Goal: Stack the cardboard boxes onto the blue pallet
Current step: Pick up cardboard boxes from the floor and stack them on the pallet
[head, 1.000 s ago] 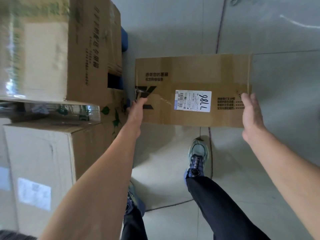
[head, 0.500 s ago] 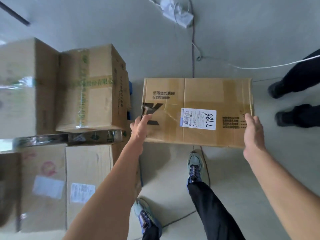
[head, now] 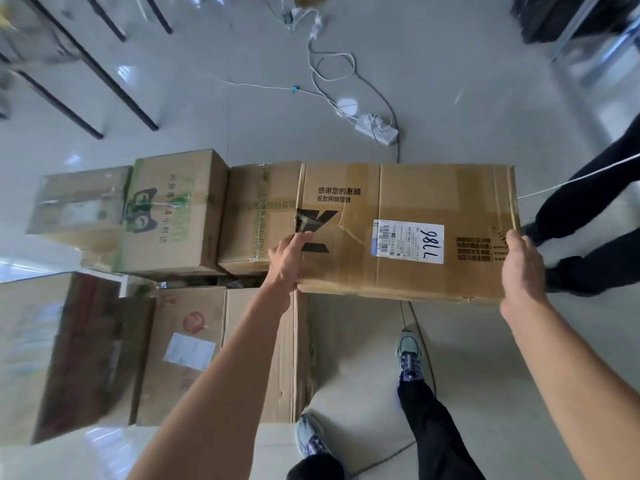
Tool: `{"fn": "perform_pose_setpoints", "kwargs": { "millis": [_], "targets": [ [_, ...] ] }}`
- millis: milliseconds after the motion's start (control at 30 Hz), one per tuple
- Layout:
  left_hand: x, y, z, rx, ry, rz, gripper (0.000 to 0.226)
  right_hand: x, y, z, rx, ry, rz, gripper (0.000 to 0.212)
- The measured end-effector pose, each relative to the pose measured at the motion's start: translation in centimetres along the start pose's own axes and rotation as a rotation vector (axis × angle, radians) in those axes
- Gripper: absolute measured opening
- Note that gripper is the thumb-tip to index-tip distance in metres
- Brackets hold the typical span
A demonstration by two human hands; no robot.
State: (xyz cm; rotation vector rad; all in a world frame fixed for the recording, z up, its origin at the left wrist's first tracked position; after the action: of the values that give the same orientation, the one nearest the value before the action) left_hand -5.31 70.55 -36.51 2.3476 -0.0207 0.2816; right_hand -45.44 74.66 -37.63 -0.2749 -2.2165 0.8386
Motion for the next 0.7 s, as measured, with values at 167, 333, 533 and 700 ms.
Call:
{"fn": "perform_pose_setpoints", "kwargs": {
  "millis": [167,333,533,700],
  "targets": [
    [10.4,-0.4,-4.6,-0.048,0.018,-0.012,0.070,-2.3,-0.8,-9.8,0.019,-0.021,0.041,0.071],
    [20.7,-3.0,-8.2,-0.032,0.123,-0.039,0.075,-6.6,-0.5,-18.3,0.079,-0.120,0.043,0.066],
    [29.4,-7.3,-11.9,0.014,0.247,-0.042,0.080,-10.9,-0.2,-25.5,0.176,-0.242,0.010,0.061],
    [34.6,-12.2,-13.6,0.056,0.300,-0.083,0.091,-14.5,1.4,-30.1,0.194,-0.349,-0.018,0.064]
  ]
}}
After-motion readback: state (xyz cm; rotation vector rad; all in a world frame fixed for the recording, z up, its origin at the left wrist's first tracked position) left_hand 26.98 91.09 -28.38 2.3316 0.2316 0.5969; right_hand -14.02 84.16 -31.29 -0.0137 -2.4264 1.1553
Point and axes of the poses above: each hand's wrist, its own z-axis towards the middle knuckle, its own x-axis out of the back of the hand, y = z × x, the point moved 5 cm from there along z, towards the middle knuckle, and after that the axes turned 4 degrees about -x, right-handed, at the moved point
